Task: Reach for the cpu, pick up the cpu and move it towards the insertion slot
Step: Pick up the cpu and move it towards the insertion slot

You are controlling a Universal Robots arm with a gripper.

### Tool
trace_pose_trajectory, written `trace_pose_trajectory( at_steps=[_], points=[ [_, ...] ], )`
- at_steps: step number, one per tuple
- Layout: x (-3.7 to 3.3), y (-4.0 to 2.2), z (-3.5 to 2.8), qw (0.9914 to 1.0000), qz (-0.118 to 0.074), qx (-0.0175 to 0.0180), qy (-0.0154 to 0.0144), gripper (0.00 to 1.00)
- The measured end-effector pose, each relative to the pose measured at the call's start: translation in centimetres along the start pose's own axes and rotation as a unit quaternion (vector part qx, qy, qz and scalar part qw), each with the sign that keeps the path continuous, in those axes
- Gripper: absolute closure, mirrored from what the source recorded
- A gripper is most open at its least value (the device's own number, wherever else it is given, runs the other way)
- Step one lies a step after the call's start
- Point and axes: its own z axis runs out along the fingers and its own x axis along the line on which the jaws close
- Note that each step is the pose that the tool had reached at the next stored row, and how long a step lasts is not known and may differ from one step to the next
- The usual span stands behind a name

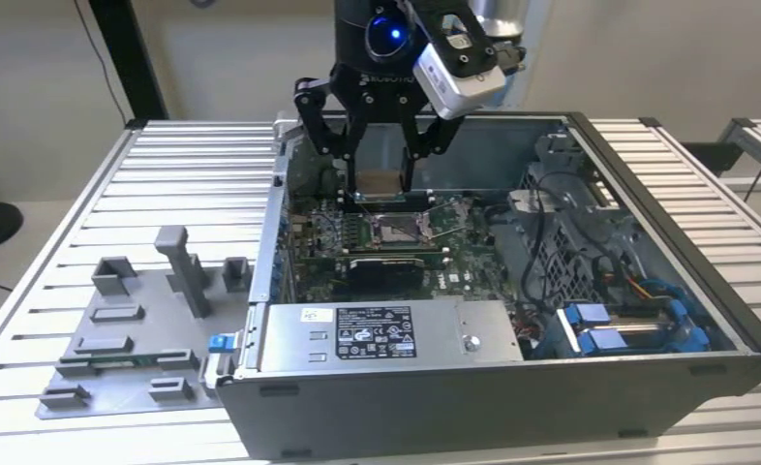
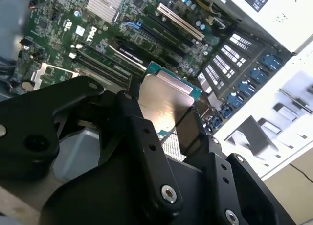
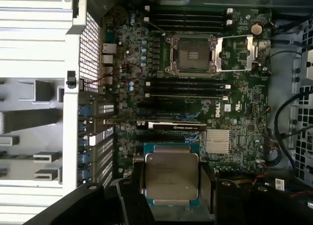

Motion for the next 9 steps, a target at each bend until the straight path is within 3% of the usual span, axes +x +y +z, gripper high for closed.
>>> trace_pose_trajectory(
  at_steps=[9],
  points=[
    [-2.79,-0.01,-0.01,1.0,0.002,0.0,0.0,1.0]
  ],
)
